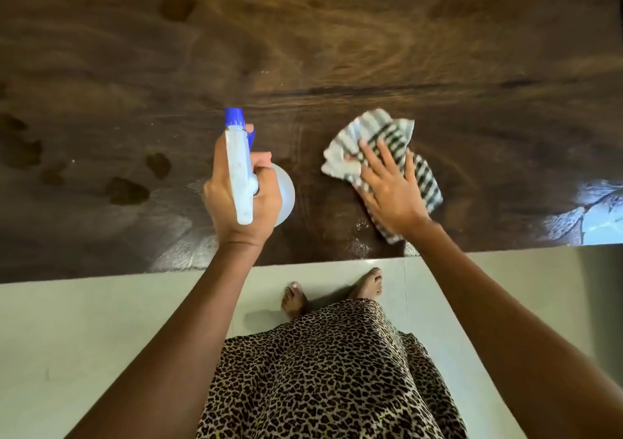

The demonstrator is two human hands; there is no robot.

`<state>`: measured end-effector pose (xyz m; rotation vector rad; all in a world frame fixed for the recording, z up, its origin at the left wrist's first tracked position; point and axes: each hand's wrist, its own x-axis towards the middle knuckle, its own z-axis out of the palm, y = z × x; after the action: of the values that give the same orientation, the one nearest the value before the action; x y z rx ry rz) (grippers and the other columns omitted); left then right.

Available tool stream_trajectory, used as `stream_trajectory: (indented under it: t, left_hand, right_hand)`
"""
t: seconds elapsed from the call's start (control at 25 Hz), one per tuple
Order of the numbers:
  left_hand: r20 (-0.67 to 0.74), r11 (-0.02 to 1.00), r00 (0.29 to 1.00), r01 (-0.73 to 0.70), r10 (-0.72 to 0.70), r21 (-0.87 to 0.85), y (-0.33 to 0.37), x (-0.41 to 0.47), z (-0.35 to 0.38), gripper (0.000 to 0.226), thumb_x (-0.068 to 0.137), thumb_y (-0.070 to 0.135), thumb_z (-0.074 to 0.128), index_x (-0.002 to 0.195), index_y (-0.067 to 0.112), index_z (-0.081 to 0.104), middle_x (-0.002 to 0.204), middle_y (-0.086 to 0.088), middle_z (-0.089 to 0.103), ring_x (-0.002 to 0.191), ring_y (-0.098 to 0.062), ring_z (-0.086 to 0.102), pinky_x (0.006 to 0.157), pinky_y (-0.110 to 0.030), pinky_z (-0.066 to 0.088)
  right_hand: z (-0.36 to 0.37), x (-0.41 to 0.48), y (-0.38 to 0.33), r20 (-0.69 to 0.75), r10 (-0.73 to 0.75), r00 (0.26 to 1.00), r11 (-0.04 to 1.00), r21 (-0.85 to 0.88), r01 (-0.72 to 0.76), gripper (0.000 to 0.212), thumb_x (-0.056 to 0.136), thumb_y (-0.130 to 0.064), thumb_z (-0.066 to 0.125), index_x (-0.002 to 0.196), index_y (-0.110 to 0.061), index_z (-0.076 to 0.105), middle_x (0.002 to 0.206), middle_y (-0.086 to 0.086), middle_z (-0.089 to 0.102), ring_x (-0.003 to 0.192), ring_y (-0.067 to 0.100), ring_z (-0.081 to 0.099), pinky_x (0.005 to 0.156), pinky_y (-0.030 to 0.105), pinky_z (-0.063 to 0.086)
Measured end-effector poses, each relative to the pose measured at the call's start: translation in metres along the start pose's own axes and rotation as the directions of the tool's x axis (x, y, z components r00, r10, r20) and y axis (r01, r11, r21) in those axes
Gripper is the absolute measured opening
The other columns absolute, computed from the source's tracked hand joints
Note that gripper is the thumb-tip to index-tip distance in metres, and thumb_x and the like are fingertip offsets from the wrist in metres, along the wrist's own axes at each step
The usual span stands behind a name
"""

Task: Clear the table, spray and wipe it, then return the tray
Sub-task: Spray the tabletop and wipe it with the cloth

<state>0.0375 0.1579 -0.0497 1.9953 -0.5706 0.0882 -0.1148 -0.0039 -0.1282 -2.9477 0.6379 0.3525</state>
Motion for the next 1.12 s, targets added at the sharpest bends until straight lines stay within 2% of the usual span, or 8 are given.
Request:
stream_trajectory:
  t: [0.12, 0.24, 0.4, 0.56, 0.68, 0.88, 1.0, 1.12]
  left_hand:
    - [0.013, 0.999, 0.999, 0.032, -0.032, 0.015, 0.0, -0.001, -0.003, 0.03, 0.077, 0.006, 0.053, 0.105, -0.001, 0.062, 0.09, 0.013, 0.064, 0.072, -0.014, 0.065, 0.079, -0.022, 0.05]
    - [0.054, 0.998, 0.997, 0.055, -0.056, 0.014, 0.001, -0.002, -0.008, 0.035, 0.077, 0.003, 0.057, 0.112, 0.001, 0.059, 0.086, 0.026, 0.055, 0.073, -0.016, 0.066, 0.082, -0.029, 0.053]
    - [0.072, 0.998, 0.996, 0.052, -0.054, 0.022, 0.005, -0.001, -0.008, 0.035, 0.079, 0.007, 0.056, 0.113, -0.004, 0.057, 0.084, 0.012, 0.058, 0.075, -0.023, 0.066, 0.087, -0.027, 0.049]
    - [0.071, 0.999, 0.997, 0.04, -0.042, 0.031, 0.006, -0.002, -0.007, 0.037, 0.079, 0.005, 0.056, 0.114, -0.006, 0.055, 0.083, 0.01, 0.058, 0.073, -0.025, 0.066, 0.085, -0.029, 0.05]
    - [0.072, 0.999, 0.996, 0.05, -0.051, 0.011, 0.004, -0.002, -0.006, 0.035, 0.079, 0.004, 0.057, 0.113, -0.007, 0.056, 0.084, 0.011, 0.058, 0.073, -0.024, 0.067, 0.084, -0.029, 0.051]
    - [0.111, 0.999, 0.992, 0.053, -0.052, 0.002, 0.007, -0.004, -0.009, 0.034, 0.076, 0.002, 0.051, 0.11, -0.005, 0.057, 0.091, 0.007, 0.065, 0.071, -0.017, 0.066, 0.077, -0.012, 0.045]
    - [0.12, 0.998, 0.992, 0.044, -0.038, -0.05, 0.01, -0.001, -0.011, 0.038, 0.075, 0.003, 0.046, 0.112, 0.009, 0.054, 0.091, -0.008, 0.071, 0.073, -0.021, 0.069, 0.077, -0.016, 0.048]
    - [0.084, 0.997, 0.996, 0.043, -0.037, -0.068, 0.014, -0.003, -0.012, 0.034, 0.075, 0.009, 0.043, 0.106, 0.006, 0.057, 0.09, 0.002, 0.066, 0.071, -0.023, 0.069, 0.074, -0.032, 0.056]
  right_hand:
    - [-0.004, 0.022, -0.03, 0.009, 0.166, 0.986, 0.979, 0.119, -0.166, 0.054, 0.099, -0.042, 0.025, 0.149, -0.025, 0.015, 0.158, 0.0, 0.002, 0.145, 0.026, -0.005, 0.111, 0.054, -0.007]
    - [0.012, -0.04, -0.068, 0.011, -0.07, 0.998, 0.998, 0.004, 0.07, 0.061, 0.094, -0.043, 0.037, 0.148, -0.026, 0.013, 0.156, 0.001, 0.003, 0.144, 0.027, -0.001, 0.113, 0.053, -0.006]
    - [0.028, -0.117, -0.056, 0.028, -0.315, 0.949, 0.949, 0.025, 0.314, 0.068, 0.085, -0.035, 0.045, 0.146, -0.028, 0.016, 0.153, 0.001, 0.019, 0.142, 0.028, 0.015, 0.113, 0.057, 0.009]
    - [0.013, -0.108, -0.002, 0.02, 0.02, 1.0, 0.98, 0.2, -0.023, 0.053, 0.095, -0.033, 0.031, 0.145, -0.019, 0.018, 0.151, 0.0, 0.015, 0.142, 0.027, 0.007, 0.11, 0.063, 0.017]
    - [-0.002, -0.053, -0.01, 0.123, 0.191, 0.974, 0.955, 0.204, -0.213, 0.053, 0.1, -0.039, 0.024, 0.148, -0.022, 0.008, 0.152, -0.008, -0.009, 0.139, 0.016, -0.019, 0.114, 0.051, -0.008]
    - [0.011, -0.056, -0.076, 0.093, -0.096, 0.991, 0.995, 0.022, 0.095, 0.062, 0.095, -0.039, 0.033, 0.147, -0.028, 0.001, 0.156, 0.0, -0.003, 0.143, 0.025, -0.007, 0.111, 0.052, -0.007]
    - [0.016, -0.086, -0.067, 0.072, -0.214, 0.974, 0.977, 0.041, 0.212, 0.065, 0.089, -0.038, 0.04, 0.148, -0.029, 0.015, 0.156, 0.0, 0.012, 0.144, 0.023, 0.002, 0.114, 0.052, -0.001]
    - [0.006, -0.054, -0.044, 0.09, -0.144, 0.985, 0.989, 0.053, 0.139, 0.063, 0.091, -0.036, 0.039, 0.148, -0.032, 0.01, 0.156, -0.002, 0.01, 0.144, 0.024, 0.001, 0.114, 0.054, 0.002]
